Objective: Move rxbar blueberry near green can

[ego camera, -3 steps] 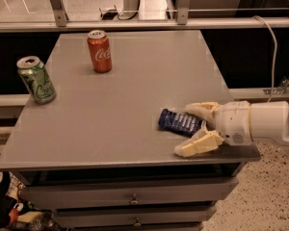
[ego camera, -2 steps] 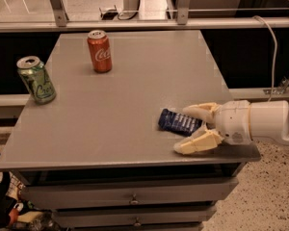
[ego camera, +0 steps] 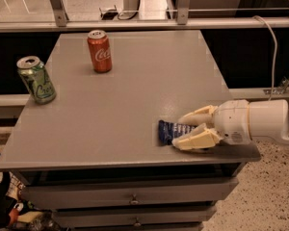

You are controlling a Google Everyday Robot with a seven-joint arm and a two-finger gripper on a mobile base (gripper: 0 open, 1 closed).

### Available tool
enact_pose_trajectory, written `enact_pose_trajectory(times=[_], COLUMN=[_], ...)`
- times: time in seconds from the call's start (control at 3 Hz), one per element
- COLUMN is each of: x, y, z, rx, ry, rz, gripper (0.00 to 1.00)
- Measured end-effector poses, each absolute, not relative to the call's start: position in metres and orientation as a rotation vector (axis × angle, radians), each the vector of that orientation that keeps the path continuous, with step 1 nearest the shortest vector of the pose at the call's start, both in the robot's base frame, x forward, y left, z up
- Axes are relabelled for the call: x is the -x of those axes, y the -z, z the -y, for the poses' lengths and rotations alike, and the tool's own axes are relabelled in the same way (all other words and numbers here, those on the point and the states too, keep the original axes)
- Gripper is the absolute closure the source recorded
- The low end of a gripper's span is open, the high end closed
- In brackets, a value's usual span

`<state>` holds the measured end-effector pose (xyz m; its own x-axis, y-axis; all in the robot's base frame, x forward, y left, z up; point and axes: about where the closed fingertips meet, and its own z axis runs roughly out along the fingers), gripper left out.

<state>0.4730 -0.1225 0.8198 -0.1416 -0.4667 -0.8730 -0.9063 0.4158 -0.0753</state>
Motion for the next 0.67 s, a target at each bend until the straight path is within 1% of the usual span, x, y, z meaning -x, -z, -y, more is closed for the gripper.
enact_pose_trajectory(times=[0.33, 0.67], x=[-0.473, -0.474], y=[-0.82, -0.864], z=[0.123, 0.097], rx=[1.191, 1.303], ry=[-0.612, -0.535], rz=[-1.769, -1.751], gripper=[1.0, 1.0])
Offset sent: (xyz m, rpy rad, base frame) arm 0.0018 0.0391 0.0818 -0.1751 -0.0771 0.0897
